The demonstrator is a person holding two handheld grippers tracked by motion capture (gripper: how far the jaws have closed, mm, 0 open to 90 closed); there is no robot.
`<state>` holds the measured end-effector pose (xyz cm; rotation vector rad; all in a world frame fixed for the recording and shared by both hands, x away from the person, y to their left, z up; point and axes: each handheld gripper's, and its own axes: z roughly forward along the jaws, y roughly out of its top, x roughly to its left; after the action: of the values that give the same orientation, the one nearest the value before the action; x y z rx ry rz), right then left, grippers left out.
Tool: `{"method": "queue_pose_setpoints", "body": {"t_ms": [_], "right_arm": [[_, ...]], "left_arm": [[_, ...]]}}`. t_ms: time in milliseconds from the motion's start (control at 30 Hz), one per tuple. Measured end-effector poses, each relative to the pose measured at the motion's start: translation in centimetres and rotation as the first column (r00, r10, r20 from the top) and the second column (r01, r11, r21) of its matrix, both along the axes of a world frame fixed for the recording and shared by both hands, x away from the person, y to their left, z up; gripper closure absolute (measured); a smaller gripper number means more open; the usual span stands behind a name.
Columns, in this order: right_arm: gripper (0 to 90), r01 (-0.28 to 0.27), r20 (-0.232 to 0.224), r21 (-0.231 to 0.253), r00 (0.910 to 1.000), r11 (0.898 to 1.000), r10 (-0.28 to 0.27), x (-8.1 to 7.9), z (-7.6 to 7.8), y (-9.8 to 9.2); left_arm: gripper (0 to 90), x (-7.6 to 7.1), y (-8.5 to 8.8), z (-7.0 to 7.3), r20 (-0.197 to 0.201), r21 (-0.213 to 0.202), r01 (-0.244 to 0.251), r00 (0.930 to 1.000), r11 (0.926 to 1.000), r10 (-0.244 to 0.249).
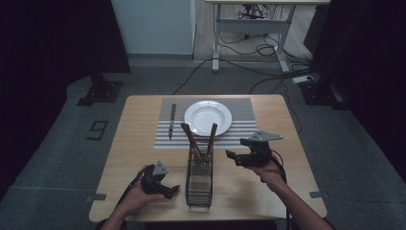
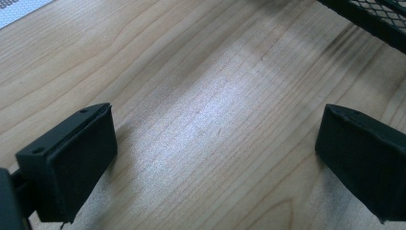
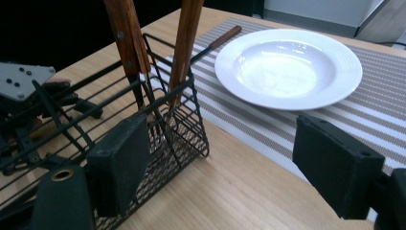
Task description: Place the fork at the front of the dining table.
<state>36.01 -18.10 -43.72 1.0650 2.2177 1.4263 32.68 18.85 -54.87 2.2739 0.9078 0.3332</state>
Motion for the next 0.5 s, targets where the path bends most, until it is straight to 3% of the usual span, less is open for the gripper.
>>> {"method": "queue_pose_setpoints", "body": {"t_ms": [500], "right_arm": [[21.0,0.003,0.021,0.005,0.9998,1.000,-0.003,1.9,0.9,1.8]], "left_arm": [[0.4,0.0,0.0,0.0,0.001,0.000,0.003,1.0000,1.0000,-0.003]]}}
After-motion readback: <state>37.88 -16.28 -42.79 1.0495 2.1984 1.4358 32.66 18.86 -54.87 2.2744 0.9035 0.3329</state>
